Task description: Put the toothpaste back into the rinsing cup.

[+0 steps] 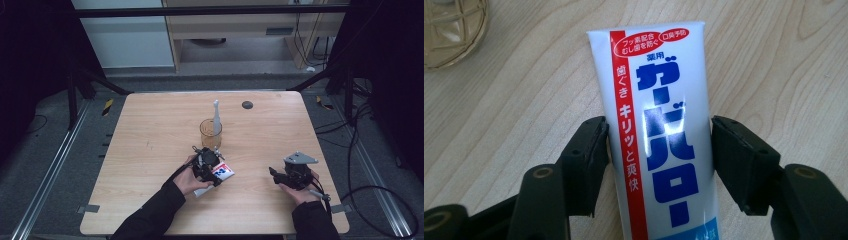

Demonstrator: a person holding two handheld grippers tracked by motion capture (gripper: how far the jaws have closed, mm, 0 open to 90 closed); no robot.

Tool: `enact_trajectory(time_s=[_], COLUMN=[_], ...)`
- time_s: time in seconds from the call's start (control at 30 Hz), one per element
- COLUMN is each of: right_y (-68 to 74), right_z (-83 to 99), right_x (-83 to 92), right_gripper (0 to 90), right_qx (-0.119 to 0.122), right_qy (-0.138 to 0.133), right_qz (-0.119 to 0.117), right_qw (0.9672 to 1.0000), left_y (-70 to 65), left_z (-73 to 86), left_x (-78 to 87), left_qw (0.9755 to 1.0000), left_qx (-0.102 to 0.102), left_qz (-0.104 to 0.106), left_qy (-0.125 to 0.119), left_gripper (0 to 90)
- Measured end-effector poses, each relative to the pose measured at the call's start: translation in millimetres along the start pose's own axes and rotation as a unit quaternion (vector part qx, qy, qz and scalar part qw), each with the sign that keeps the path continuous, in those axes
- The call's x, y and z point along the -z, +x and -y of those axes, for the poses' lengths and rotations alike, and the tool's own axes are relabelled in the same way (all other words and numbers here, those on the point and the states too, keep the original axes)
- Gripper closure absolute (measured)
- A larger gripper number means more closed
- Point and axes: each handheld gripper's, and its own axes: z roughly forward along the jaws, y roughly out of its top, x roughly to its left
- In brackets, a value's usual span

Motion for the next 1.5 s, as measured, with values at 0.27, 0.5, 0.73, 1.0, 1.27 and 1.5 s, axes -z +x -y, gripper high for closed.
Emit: enact_trajectory(time_s=[0.27, 0.5, 0.73, 1.0, 1.27, 1.5], right_y=[0.7, 1.3, 1.1, 0.3, -1.0, -2.8], right_z=[-0.7, -1.0, -1.1, -0.6, 0.5, 1.6], right_x=[-0.6, -1.4, -1.5, -1.2, 0.2, 1.6], right_gripper=[33.6, 33.6, 33.6, 33.6, 33.6, 33.6], right_qx=[0.001, 0.002, 0.002, 0.005, 0.002, 0.0], right_qy=[0.0, 0.001, 0.001, 0.0, 0.0, -0.002], right_qz=[0.001, 0.0, 0.001, 0.004, 0.004, 0.007], right_qw=[1.0, 1.0, 1.0, 1.0, 1.0, 1.0], left_y=[-0.7, -2.2, -2.1, -4.7, -7.8, -5.3], left_z=[-1.2, -1.7, -1.7, -0.9, 0.9, 5.5], left_x=[-5.1, -5.6, -3.5, 3.6, 10.1, 36.5], left_qw=[1.0, 0.9999, 0.9999, 0.9999, 1.0, 0.9988], left_qx=[0.001, 0.002, 0.01, 0.008, 0.0, 0.005], left_qz=[-0.002, -0.006, -0.003, -0.007, 0.002, -0.004], left_qy=[0.01, 0.01, 0.011, 0.005, -0.005, -0.048], left_gripper=[40.2, 40.9, 47.5, 62.8, 68.1, 68.8])
